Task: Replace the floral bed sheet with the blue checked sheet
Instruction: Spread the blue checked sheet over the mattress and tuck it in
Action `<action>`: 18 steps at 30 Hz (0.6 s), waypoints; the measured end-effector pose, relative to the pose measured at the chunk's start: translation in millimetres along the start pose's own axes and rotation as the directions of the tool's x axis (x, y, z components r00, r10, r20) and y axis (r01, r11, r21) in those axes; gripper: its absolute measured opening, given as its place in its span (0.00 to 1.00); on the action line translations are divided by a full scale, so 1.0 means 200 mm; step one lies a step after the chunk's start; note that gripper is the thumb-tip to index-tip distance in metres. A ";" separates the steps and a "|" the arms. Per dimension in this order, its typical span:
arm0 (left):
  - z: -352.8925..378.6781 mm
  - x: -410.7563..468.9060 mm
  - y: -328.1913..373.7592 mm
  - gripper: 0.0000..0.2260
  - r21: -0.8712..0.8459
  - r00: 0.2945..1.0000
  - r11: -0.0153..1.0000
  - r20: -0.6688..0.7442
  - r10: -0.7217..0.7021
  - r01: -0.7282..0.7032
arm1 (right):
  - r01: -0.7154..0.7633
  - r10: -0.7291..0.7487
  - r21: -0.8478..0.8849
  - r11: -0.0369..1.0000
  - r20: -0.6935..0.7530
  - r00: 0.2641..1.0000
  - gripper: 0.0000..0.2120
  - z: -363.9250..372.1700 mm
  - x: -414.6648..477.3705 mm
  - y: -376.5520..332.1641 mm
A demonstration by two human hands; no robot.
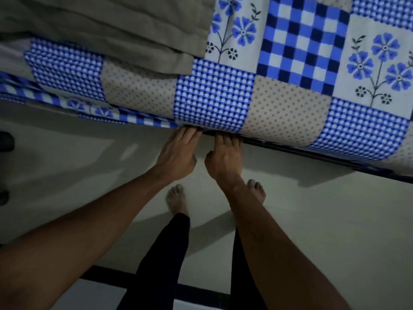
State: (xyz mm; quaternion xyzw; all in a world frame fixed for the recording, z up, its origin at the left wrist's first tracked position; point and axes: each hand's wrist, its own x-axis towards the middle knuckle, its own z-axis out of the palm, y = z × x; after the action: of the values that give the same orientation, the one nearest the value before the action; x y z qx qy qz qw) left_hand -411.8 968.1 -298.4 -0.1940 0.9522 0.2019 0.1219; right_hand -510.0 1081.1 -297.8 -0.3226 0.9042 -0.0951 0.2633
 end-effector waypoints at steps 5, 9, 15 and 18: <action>-0.04 0.06 -0.10 0.37 0.107 0.986 0.985 0.113 0.125 -0.137 | -0.145 0.165 0.168 0.975 -0.113 0.980 0.19 0.01 -0.01 -0.12; -0.05 0.07 -0.14 0.32 0.104 0.980 0.980 0.124 0.154 -0.168 | -0.069 0.098 0.176 0.982 -0.160 0.982 0.26 0.04 -0.07 -0.26; -0.09 -0.03 -0.20 0.29 -0.076 0.990 0.988 -0.049 0.132 -0.136 | -0.082 0.091 0.068 0.994 -0.145 0.985 0.25 0.07 -0.04 -0.27; -0.09 -0.12 -0.27 0.31 0.000 1.000 1.000 -0.030 0.009 -0.009 | -0.045 0.051 0.035 0.998 -0.174 0.983 0.25 0.10 -0.05 -0.22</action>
State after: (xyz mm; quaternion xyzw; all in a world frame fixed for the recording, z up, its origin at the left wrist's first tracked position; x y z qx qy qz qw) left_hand -369.9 922.9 -293.1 -0.1929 0.9548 0.1996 0.1068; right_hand -469.8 1053.9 -295.3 -0.2871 0.9297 -0.1306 0.1901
